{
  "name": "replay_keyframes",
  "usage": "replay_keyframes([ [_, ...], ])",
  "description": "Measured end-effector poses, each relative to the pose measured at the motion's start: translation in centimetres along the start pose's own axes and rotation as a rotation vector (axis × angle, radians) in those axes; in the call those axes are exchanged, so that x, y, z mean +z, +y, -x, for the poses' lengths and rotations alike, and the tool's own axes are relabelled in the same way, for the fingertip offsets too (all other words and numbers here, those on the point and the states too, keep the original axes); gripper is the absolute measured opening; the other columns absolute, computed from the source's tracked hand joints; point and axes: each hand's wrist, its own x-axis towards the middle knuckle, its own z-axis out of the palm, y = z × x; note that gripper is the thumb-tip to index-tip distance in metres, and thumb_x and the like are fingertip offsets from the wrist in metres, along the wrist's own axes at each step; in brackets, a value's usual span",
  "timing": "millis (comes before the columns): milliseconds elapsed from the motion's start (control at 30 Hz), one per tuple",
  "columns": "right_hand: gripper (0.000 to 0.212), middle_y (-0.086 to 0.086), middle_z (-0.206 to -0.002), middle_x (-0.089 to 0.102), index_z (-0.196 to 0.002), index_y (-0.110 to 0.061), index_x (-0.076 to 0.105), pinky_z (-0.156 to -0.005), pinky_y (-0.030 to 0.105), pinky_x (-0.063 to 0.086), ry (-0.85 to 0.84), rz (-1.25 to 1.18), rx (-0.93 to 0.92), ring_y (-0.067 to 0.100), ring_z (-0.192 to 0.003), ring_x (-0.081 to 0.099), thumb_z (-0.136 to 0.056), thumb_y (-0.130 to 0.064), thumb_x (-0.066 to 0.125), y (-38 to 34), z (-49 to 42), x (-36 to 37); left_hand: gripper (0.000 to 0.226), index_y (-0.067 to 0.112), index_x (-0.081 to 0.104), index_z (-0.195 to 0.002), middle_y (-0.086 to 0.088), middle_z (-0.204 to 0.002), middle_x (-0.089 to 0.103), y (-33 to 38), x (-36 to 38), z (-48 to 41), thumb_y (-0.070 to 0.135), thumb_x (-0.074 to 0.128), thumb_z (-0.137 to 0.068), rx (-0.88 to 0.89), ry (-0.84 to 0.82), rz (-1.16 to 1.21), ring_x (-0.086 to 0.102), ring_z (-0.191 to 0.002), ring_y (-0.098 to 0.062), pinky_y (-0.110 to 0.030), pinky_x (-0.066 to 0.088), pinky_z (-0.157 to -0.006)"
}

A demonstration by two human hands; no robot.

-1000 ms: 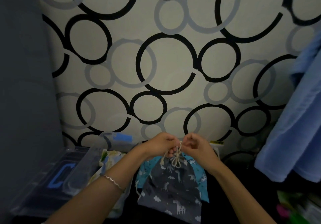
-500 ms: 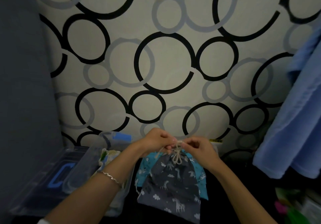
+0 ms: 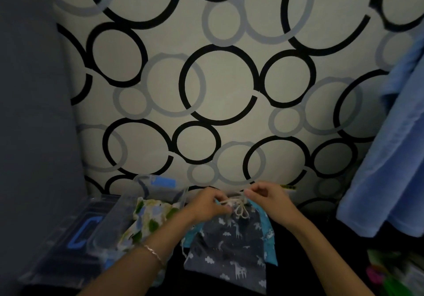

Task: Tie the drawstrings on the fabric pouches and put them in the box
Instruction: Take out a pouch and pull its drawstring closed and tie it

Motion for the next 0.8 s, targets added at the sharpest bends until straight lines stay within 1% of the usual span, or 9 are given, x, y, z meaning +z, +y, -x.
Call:
replay_keyframes([
  [100, 0.068, -0.014, -0.114, 0.061, -0.135, -0.034, 0.041, -0.090, 0.025, 0.053, -0.264, 0.106, 0.137, 0.004, -0.102, 0.062, -0.078, -0.027, 0.079, -0.2, 0.0, 0.0, 0.015, 0.011, 0.072, -0.083, -0.009, -0.082, 0.068, 0.3, 0.2, -0.6, 0.022, 0.065, -0.090, 0.001, 0.092, 0.069, 0.061, -0.076, -0.018, -0.041, 0.051, -0.077],
  [133, 0.068, -0.013, -0.114, 0.063, -0.133, -0.033, 0.044, -0.091, 0.028, 0.054, -0.305, 0.170, 0.140, 0.006, -0.102, 0.063, -0.076, -0.028, 0.080, -0.1, -0.1, 0.2, 0.017, 0.004, 0.070, -0.087, -0.010, -0.080, 0.064, 0.6, 0.0, -0.7, 0.019, 0.063, -0.091, 0.014, 0.097, 0.097, 0.057, -0.074, -0.016, -0.037, 0.048, -0.073],
  [233, 0.005, -0.004, -0.084, 0.071, -0.092, -0.025, 0.070, -0.076, 0.028, 0.056, -0.149, 0.285, 0.029, 0.011, -0.078, 0.067, -0.089, -0.022, 0.068, -1.0, -0.6, 0.2, 0.018, 0.006, 0.069, -0.101, -0.003, -0.092, 0.066, 1.1, -0.9, -0.6, 0.020, 0.066, -0.089, 0.017, 0.111, 0.198, 0.059, -0.086, -0.012, -0.034, 0.051, -0.080],
  [300, 0.017, -0.004, -0.076, 0.070, -0.083, -0.027, 0.071, -0.066, 0.028, 0.051, -0.003, 0.160, -0.019, 0.008, -0.070, 0.066, -0.095, -0.021, 0.061, -2.9, -1.0, -0.2, 0.031, 0.017, 0.062, -0.115, 0.002, -0.110, 0.062, 1.7, -2.3, 0.1, 0.030, 0.068, -0.088, -0.054, 0.191, 0.254, 0.058, -0.102, -0.012, -0.030, 0.050, -0.089],
  [367, 0.019, -0.002, -0.072, 0.068, -0.083, -0.023, 0.071, -0.064, 0.027, 0.047, 0.100, -0.005, -0.034, 0.004, -0.065, 0.064, -0.097, -0.023, 0.057, -5.8, -1.1, -0.9, 0.028, 0.017, 0.061, -0.109, 0.001, -0.105, 0.063, 2.6, -4.3, 1.3, 0.038, 0.063, -0.090, -0.137, 0.227, 0.233, 0.059, -0.097, -0.011, -0.026, 0.049, -0.083],
  [500, 0.025, 0.019, -0.093, 0.068, -0.097, -0.009, 0.068, -0.078, 0.041, 0.054, 0.251, -0.134, -0.113, 0.025, -0.084, 0.067, -0.098, -0.030, 0.055, -11.6, -1.5, -1.5, 0.052, 0.009, 0.065, -0.089, -0.005, -0.078, 0.066, 3.7, -9.0, 5.3, 0.058, 0.048, -0.091, -0.378, -0.159, 0.494, 0.062, -0.068, -0.013, -0.022, 0.051, -0.064],
  [633, 0.015, -0.001, -0.086, 0.068, -0.090, -0.026, 0.066, -0.063, 0.016, 0.052, 0.291, -0.251, -0.256, 0.003, -0.074, 0.063, -0.098, -0.031, 0.054, -17.2, -1.9, -0.1, 0.105, -0.001, 0.051, -0.134, -0.017, -0.121, 0.064, 3.4, -10.9, 8.0, 0.080, 0.008, -0.082, -0.438, -0.650, 0.647, 0.067, -0.102, -0.024, -0.029, 0.056, -0.085],
  [700, 0.014, 0.002, -0.087, 0.069, -0.093, -0.025, 0.067, -0.065, 0.015, 0.051, 0.264, -0.294, -0.322, 0.003, -0.076, 0.063, -0.099, -0.028, 0.054, -19.4, -2.1, 1.3, 0.118, -0.003, 0.033, -0.145, -0.025, -0.140, 0.049, 2.9, -11.3, 8.5, 0.088, 0.006, -0.074, -0.484, -0.672, 0.803, 0.058, -0.119, -0.035, -0.038, 0.050, -0.099],
  [800, 0.017, 0.010, -0.100, 0.070, -0.106, -0.024, 0.069, -0.077, 0.021, 0.054, 0.173, -0.334, -0.382, 0.011, -0.091, 0.065, -0.100, -0.027, 0.053, -21.0, -2.3, 3.5, 0.127, -0.003, 0.025, -0.147, -0.033, -0.142, 0.040, 1.8, -11.6, 8.5, 0.094, 0.016, -0.065, -0.579, -0.484, 1.128, 0.044, -0.129, -0.047, -0.053, 0.042, -0.103],
])
